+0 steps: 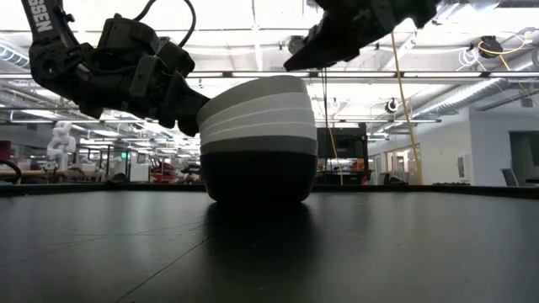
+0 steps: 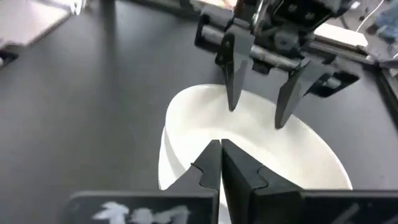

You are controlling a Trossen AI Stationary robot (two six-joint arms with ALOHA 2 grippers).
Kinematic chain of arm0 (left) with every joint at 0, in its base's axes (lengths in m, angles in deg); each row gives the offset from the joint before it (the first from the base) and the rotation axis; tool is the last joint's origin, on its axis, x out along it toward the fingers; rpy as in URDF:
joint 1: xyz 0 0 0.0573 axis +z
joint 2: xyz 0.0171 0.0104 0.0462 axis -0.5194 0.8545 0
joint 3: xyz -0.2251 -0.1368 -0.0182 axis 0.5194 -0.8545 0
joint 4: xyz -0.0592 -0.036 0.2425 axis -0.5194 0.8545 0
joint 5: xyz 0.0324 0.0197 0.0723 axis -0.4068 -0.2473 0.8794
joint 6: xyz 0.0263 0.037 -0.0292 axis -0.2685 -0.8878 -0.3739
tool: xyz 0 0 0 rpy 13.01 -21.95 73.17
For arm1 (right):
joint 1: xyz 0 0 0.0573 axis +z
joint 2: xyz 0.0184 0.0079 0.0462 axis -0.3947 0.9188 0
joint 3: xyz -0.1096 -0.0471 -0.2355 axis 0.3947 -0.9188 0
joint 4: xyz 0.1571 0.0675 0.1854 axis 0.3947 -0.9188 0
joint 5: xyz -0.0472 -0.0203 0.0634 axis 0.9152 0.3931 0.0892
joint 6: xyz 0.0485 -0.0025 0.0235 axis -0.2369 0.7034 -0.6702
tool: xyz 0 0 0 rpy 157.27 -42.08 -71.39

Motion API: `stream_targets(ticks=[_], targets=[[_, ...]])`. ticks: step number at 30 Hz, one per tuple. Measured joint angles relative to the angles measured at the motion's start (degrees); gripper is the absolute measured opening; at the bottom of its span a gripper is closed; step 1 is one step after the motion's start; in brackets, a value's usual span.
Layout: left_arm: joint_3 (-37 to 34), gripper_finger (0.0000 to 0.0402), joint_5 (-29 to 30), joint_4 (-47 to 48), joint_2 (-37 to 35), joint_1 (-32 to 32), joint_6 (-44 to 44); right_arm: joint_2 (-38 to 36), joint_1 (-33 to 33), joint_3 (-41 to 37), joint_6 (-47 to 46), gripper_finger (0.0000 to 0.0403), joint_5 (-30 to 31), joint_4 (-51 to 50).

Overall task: Nest bowls inside each other
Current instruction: Stack the light gray bowl on the white bowl

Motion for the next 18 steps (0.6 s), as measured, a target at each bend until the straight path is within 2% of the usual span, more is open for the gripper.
stream_targets(ticks=[6,18], targets=[[0.0,0.0239,0.0,-0.3,0.0,0.0,0.4,-2.3,-0.2,-3.9,-0.9,0.0,-0.2,1.8],[0.0,0.0239,0.0,-0.7,0.0,-0.3,1.2,-2.2,-0.2,-4.5,-3.6,0.0,-0.4,1.4]])
